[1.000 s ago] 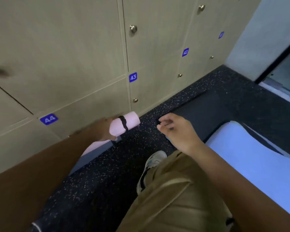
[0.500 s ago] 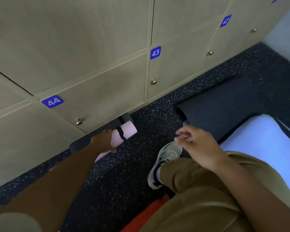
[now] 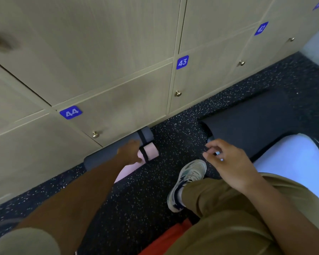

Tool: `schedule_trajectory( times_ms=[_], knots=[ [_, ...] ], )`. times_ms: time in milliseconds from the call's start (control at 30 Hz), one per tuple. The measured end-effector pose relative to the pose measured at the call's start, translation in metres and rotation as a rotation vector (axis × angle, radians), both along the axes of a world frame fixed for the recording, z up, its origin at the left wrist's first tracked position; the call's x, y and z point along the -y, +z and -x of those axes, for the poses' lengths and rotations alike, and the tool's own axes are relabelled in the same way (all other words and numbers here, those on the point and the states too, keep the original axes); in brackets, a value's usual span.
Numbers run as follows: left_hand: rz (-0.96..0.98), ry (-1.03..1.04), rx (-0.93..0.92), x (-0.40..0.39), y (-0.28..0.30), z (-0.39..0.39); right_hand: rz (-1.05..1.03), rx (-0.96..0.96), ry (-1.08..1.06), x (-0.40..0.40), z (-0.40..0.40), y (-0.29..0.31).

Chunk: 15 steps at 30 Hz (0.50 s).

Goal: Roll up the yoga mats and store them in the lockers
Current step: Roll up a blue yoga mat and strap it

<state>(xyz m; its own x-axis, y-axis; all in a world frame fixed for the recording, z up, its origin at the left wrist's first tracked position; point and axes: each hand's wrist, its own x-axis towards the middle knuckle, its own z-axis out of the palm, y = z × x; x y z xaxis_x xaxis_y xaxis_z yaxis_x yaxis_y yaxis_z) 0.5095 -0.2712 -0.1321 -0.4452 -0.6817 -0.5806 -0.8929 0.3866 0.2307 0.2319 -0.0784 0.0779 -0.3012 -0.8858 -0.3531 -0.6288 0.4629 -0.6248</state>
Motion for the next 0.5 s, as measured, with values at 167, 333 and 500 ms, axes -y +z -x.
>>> schedule_trajectory(
  times_ms=[167, 333, 500],
  knots=[
    [0.062, -0.067, -0.133, 0.001, 0.051, 0.03, 0.048, -0.025, -0.009, 0.0, 0.008, 0.017],
    [0.166, -0.155, -0.226, -0.001, 0.117, 0.078, 0.145, -0.129, -0.01, -0.01, 0.034, 0.057],
    [0.221, -0.231, -0.317, -0.013, 0.18, 0.13, 0.199, -0.197, -0.069, -0.031, 0.069, 0.1]
  ],
)
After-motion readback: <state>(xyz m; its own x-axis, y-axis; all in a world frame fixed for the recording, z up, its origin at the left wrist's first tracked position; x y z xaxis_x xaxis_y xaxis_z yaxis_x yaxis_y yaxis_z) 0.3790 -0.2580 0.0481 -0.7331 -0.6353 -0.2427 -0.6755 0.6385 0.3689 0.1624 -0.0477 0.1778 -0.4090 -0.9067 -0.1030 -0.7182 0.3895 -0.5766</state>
